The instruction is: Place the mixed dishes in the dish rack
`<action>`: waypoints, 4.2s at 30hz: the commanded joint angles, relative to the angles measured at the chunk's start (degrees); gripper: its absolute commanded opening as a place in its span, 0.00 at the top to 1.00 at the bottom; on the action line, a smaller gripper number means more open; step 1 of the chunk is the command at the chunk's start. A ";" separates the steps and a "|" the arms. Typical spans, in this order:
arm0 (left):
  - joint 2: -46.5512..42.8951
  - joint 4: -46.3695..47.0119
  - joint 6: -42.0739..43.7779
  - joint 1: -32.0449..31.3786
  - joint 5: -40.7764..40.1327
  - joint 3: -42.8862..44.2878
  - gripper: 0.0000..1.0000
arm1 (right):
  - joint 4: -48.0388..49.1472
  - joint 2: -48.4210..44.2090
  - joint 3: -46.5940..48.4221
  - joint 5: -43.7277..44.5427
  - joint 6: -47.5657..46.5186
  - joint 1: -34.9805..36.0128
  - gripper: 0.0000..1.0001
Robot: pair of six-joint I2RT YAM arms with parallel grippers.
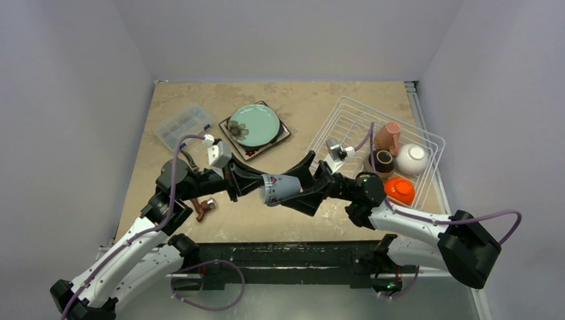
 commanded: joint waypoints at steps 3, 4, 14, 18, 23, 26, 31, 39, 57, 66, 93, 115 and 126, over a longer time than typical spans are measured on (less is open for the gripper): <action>0.06 6.34 -1.43 0.31 2.28 1.29 1.00 | 3.75 1.95 3.97 -1.07 1.41 1.03 0.08; 0.04 6.35 -1.44 0.32 2.28 1.25 1.00 | 4.11 2.30 4.10 -1.15 1.60 1.10 0.08; 0.10 7.21 -1.67 0.33 2.34 0.90 1.00 | 5.92 3.44 3.72 -1.67 1.82 1.67 0.13; 0.39 7.32 -1.77 0.32 2.52 0.90 1.00 | 6.38 3.00 3.66 -1.77 1.84 1.70 0.26; 0.96 5.50 -0.90 0.32 0.87 1.56 1.00 | 6.43 1.64 2.90 -1.51 1.00 1.70 0.68; 1.65 2.95 0.63 0.33 -1.09 2.54 1.00 | 3.76 -0.69 1.30 1.33 -1.03 1.69 1.00; 2.70 -4.21 2.00 0.36 -6.22 5.80 0.67 | -2.34 -6.46 -0.82 6.13 -4.52 1.60 1.00; -1.00 -11.92 4.35 1.19 -20.71 6.58 0.27 | -44.79 -23.77 2.23 29.45 -16.21 1.45 1.00; 10.10 -14.37 5.81 1.20 -40.30 23.54 0.00 | -88.47 -6.71 38.44 59.04 -58.14 -14.76 1.00; 6.55 0.29 14.15 0.87 -39.88 10.18 0.00 | -84.63 16.94 51.20 49.04 -71.92 -27.96 1.00; 7.50 0.39 16.38 -2.11 -40.16 10.61 0.00 | -98.96 47.35 72.70 32.17 -92.34 -39.43 1.00; 10.37 0.92 10.73 3.03 -35.90 11.27 0.00 | -104.53 52.72 74.28 31.58 -96.30 -39.33 0.73; 10.80 1.65 7.69 5.83 -33.48 11.31 0.01 | -103.83 53.13 73.70 34.83 -96.09 -37.65 0.54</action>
